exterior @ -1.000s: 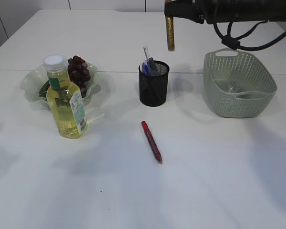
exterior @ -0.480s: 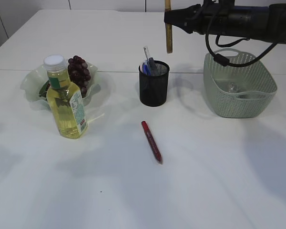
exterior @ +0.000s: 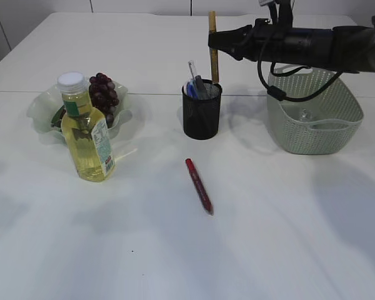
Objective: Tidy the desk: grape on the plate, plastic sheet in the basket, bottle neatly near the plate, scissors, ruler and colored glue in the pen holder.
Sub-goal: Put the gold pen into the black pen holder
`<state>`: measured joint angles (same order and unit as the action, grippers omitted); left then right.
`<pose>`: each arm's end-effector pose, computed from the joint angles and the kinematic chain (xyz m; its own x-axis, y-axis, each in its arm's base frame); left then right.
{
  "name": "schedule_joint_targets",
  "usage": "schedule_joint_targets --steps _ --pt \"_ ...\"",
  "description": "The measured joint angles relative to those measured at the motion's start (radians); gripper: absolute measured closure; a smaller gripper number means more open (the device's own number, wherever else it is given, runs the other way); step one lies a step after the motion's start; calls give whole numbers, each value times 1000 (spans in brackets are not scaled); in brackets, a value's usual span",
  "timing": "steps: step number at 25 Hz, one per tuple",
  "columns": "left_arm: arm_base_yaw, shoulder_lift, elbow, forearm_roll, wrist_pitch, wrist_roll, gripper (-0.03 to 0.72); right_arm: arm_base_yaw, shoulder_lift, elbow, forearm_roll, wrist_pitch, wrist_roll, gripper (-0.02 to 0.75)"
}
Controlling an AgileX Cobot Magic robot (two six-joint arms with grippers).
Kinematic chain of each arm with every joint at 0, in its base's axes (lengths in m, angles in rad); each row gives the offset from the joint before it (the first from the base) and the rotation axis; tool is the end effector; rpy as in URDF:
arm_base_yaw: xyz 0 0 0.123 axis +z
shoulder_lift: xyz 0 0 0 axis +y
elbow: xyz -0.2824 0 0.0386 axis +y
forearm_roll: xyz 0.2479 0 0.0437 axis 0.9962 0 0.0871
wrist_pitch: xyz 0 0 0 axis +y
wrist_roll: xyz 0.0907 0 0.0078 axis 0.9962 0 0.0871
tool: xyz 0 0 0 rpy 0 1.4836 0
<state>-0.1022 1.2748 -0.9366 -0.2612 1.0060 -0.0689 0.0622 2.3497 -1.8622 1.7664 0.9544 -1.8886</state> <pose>0.2283 -0.0434 0.2793 -0.9559 -0.1074 -0.2732 -0.0311 0.9625 -0.2696 0.5138 0.1051 0.2122 -0.1422 -0.0014 -0.9898 -0.8274 0.5490 0.1181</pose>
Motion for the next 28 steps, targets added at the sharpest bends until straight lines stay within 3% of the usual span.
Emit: schedule_joint_targets --steps 15,24,28 --pt "0 0 0 0 0 0 442 35 49 -13 2 -16 -17 640" --pt "0 0 0 0 2 0 442 35 49 -15 2 -17 -18 473" --pt "0 0 0 0 2 0 442 35 49 -15 4 -17 18 443"
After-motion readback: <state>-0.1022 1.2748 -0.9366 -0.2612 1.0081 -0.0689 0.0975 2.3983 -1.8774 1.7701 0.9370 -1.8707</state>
